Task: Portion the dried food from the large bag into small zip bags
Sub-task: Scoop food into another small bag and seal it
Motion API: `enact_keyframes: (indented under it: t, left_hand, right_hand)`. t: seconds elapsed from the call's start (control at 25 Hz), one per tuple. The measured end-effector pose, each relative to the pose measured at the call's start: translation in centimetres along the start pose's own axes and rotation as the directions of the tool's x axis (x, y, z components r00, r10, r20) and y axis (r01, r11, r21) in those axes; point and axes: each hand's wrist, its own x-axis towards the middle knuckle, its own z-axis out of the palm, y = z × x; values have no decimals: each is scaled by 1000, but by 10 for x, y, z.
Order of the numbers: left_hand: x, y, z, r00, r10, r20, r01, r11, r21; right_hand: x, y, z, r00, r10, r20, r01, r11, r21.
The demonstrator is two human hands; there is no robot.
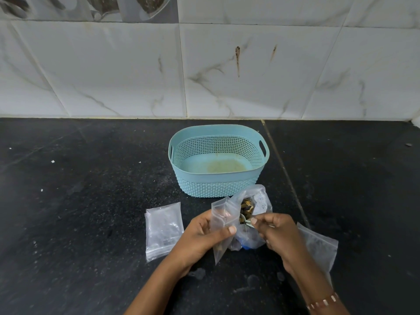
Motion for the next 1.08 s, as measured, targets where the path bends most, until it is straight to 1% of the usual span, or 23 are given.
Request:
enact_keyframes:
  t: [0.12, 0.2, 0.28, 0.48, 0.52, 0.6, 0.68, 0.72, 0.8, 0.84, 0.88, 0.92, 0.96, 1.0, 1.08]
  left_hand:
    - [0, -1, -1, 1000, 12, -11, -12, 1000, 15]
    - [1, -3, -4, 999, 23, -44, -20, 997, 71]
    - [1, -4, -8, 996, 56, -73, -45, 988, 145]
    - [0, -7, -11, 990, 119, -76, -97, 964, 249]
    - [0, -8, -11, 989, 130, -75, -106, 960, 260]
    - [1, -10, -11, 987, 140, -75, -115, 956, 270]
    - [2, -10, -12, 986, 152, -73, -128, 955, 267]
    - [2, -10, -12, 984, 162, -68, -139, 953, 269]
    - [3, -10, -12, 981, 187, -59, -164, 948, 272]
    - [3, -10, -12, 979, 194, -62, -170, 947, 274]
    - [3, -10, -12, 978, 197, -64, -173, 946, 276]
    - [3, -11, -12, 978, 199, -67, -173, 944, 280]
    - [3, -12, -12, 977, 201, -69, -174, 943, 283]
    - [3, -13, -12, 977, 202, -72, -174, 942, 285]
    - [4, -13, -14, 977, 201, -71, -173, 942, 288]
  right_hand:
    - [2, 1, -2, 998, 59, -29, -57, 997, 58]
    - [5, 1, -6, 995, 82, -48, -77, 991, 108]
    - [6, 0, -10, 996, 67, -63, -57, 987, 152]
    - [-4, -14, -19, 996, -26, -88, 43, 979, 200]
    - [-8, -18, -19, 994, -67, -91, 83, 978, 190]
    - [-15, -25, -16, 973, -203, -107, 215, 970, 116]
    - [-22, -30, -8, 911, -393, -127, 395, 919, -6]
    - [-25, -31, -2, 857, -498, -129, 492, 867, -83]
    - [-27, -26, 10, 715, -693, -96, 642, 705, -302]
    - [-27, -21, 15, 655, -755, -37, 678, 608, -413]
    - [-25, -17, 18, 607, -794, 23, 697, 519, -495]
    - [-24, -13, 19, 570, -820, 56, 705, 453, -545]
    - [-23, -12, 19, 541, -839, 63, 710, 415, -570]
    - [-23, -12, 18, 520, -853, 55, 714, 398, -576]
    - [-24, -14, 16, 503, -863, 44, 722, 391, -570]
